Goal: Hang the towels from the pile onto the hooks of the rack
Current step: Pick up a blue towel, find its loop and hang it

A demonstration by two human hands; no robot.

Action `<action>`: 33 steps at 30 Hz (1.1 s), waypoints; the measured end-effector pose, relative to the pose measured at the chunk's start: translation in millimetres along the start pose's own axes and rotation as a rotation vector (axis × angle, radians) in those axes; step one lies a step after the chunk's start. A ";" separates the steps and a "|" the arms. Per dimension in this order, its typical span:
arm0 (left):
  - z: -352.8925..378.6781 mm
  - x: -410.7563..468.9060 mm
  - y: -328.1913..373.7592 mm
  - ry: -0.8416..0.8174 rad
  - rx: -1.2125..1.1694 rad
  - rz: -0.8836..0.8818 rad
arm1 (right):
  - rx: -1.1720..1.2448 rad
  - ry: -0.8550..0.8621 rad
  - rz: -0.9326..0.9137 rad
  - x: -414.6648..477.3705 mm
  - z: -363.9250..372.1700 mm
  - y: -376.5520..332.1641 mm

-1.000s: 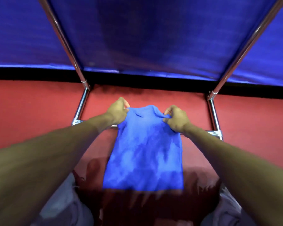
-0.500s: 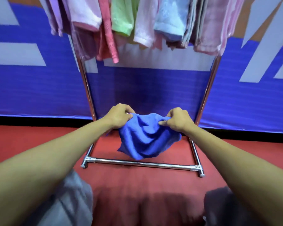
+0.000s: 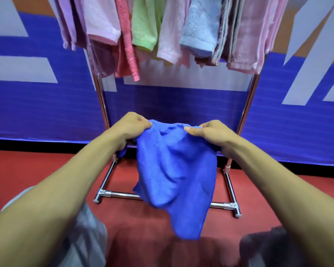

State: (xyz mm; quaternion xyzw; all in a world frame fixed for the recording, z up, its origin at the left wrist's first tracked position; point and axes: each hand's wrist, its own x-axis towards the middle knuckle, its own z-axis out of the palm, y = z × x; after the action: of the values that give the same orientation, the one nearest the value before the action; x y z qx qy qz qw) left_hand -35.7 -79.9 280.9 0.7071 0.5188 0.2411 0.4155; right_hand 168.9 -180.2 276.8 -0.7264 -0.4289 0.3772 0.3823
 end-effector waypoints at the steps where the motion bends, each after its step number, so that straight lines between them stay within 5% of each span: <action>1: -1.3 -1.4 2.2 0.039 -0.143 -0.060 | -0.005 -0.003 0.011 0.2 0.1 2.1; 5: -14.2 -2.1 6.5 0.172 -0.595 -0.296 | -0.130 0.008 0.037 -5.6 -1.8 6.8; 9: -21.9 0.5 -1.1 0.246 -0.842 -0.356 | -0.088 -0.024 0.069 -8.8 9.0 8.3; 13: -17.7 0.3 -0.3 0.263 -0.691 -0.289 | 0.247 -0.074 0.136 -5.8 17.4 5.9; 18: -9.3 -10.7 11.4 0.032 -0.597 -0.071 | 0.605 -0.121 0.090 -7.0 22.2 -14.4; 24: 6.8 -21.4 11.3 -0.054 -0.624 -0.118 | 0.875 -0.065 0.123 -22.0 35.7 -21.0; 28: 17.9 -26.5 14.7 -0.103 -0.746 -0.134 | 0.872 -0.094 0.089 -26.7 30.8 -21.8; 33: 28.2 -31.1 16.1 -0.099 -0.671 -0.072 | 0.476 -0.055 -0.057 -31.4 31.7 -16.6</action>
State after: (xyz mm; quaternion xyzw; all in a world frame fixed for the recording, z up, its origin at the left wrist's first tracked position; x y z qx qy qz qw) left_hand -16.0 -120.4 282.1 0.5230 0.4145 0.3488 0.6580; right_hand 124.7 -195.8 284.9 -0.5928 -0.3584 0.4762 0.5416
